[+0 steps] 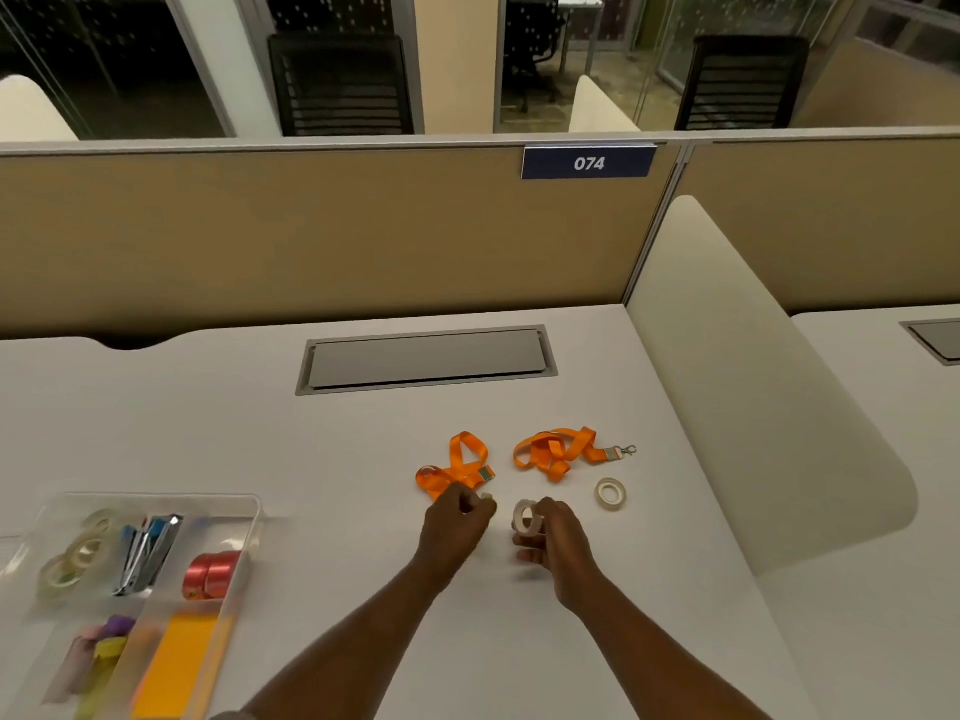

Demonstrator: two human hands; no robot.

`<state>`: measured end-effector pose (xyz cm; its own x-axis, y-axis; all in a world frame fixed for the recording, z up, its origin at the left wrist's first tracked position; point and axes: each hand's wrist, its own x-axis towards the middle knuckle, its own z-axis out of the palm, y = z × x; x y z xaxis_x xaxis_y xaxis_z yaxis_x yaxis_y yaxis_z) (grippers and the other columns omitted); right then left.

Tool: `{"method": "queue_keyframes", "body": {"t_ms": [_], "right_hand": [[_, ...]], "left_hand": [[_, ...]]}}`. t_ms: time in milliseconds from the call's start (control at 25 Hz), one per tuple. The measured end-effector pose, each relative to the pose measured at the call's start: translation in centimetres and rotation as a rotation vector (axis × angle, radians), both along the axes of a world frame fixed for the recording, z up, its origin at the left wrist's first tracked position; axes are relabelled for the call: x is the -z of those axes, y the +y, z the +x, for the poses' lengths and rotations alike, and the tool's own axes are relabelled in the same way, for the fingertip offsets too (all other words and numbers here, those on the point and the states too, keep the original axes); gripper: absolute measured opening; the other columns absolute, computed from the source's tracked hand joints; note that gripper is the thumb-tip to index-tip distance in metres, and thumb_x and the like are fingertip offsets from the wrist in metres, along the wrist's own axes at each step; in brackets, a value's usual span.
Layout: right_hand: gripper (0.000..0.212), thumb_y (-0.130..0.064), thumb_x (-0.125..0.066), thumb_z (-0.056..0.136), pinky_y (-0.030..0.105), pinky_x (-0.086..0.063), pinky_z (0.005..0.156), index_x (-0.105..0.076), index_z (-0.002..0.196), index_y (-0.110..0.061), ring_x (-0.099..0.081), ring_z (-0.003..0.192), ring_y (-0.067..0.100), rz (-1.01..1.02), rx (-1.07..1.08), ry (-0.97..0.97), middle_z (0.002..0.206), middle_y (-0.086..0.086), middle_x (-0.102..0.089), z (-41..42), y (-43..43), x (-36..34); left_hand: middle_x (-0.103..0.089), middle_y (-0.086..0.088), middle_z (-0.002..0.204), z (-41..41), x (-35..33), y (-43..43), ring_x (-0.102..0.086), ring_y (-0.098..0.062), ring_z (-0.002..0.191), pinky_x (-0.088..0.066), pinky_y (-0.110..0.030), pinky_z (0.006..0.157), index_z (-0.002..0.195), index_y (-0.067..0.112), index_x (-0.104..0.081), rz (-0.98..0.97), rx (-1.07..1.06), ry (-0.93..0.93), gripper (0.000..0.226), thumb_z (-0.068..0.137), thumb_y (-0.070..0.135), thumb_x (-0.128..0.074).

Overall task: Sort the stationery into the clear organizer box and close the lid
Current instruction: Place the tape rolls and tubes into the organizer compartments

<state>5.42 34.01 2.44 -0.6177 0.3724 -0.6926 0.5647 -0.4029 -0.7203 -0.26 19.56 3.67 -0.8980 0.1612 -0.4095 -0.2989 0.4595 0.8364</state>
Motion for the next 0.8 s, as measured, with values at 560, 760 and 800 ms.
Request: {"method": "queue_keyframes", "body": {"t_ms": [560, 760, 800], "right_hand": [[0.027, -0.028, -0.057, 0.088, 0.032, -0.052, 0.063, -0.074, 0.105, -0.015, -0.072, 0.082, 0.026, -0.141, -0.345, 0.148, 0.100, 0.014, -0.077, -3.0, -14.5, -5.4], [0.025, -0.029, -0.055, 0.091, 0.031, -0.057, 0.065, -0.074, 0.104, -0.021, -0.072, 0.080, 0.024, -0.009, -0.508, 0.202, 0.095, 0.009, -0.077, -4.2, -22.7, -6.9], [0.024, -0.029, -0.055, 0.091, 0.031, -0.058, 0.065, -0.074, 0.103, -0.022, -0.072, 0.079, 0.023, 0.006, -0.534, 0.212, 0.095, 0.008, -0.077, -4.5, -24.3, -7.2]], "left_hand": [[-0.066, -0.021, 0.070, 1.6, -3.4, -14.7, -0.056, -0.027, 0.050, -0.041, -0.029, 0.047, 0.088, 0.001, -0.064, 0.593, -0.466, -0.393, 0.038, 0.092, 0.032, -0.042], [-0.066, -0.015, 0.065, 1.7, -3.7, -22.4, -0.062, -0.026, 0.052, -0.047, -0.028, 0.050, 0.080, 0.008, -0.058, 0.534, -0.614, -0.364, 0.016, 0.087, 0.020, -0.049], [-0.065, -0.014, 0.064, 1.7, -3.8, -23.9, -0.061, -0.026, 0.052, -0.045, -0.028, 0.049, 0.079, 0.009, -0.057, 0.549, -0.638, -0.362, 0.015, 0.086, 0.019, -0.050]]}}
